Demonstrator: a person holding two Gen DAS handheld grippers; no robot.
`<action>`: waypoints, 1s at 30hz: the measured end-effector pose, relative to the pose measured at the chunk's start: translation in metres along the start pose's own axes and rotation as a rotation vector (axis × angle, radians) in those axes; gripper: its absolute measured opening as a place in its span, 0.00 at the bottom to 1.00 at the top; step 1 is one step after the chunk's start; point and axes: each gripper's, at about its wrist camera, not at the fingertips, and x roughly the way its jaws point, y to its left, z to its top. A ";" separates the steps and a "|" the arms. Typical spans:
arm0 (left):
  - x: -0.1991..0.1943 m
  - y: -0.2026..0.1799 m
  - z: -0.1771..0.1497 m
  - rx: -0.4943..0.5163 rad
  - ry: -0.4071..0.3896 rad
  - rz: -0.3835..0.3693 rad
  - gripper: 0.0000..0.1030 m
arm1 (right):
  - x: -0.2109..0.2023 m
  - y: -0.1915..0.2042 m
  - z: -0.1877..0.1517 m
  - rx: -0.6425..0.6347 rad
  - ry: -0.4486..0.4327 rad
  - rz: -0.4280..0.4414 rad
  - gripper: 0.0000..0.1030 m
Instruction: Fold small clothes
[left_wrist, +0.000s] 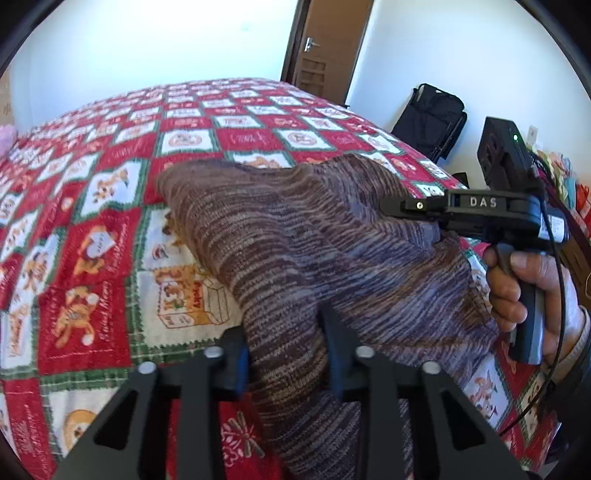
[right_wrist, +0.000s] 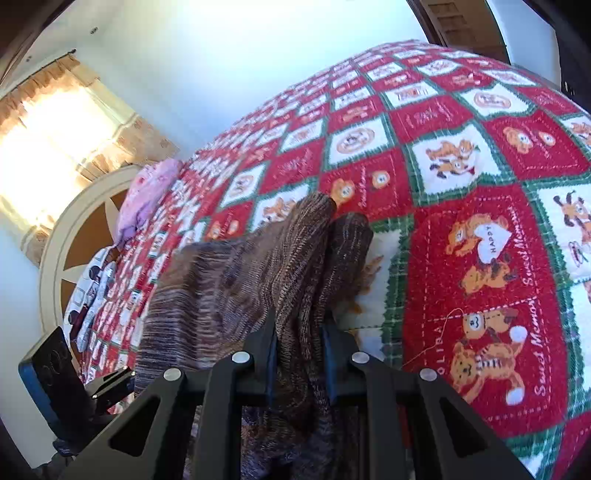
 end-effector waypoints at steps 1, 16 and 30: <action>-0.003 -0.001 0.000 0.006 -0.005 0.000 0.27 | -0.004 0.003 -0.001 0.001 -0.011 0.009 0.19; -0.087 0.012 -0.020 0.004 -0.091 0.025 0.25 | -0.031 0.072 -0.026 -0.050 -0.053 0.132 0.18; -0.168 0.058 -0.070 -0.084 -0.152 0.109 0.25 | -0.007 0.171 -0.065 -0.150 0.007 0.268 0.18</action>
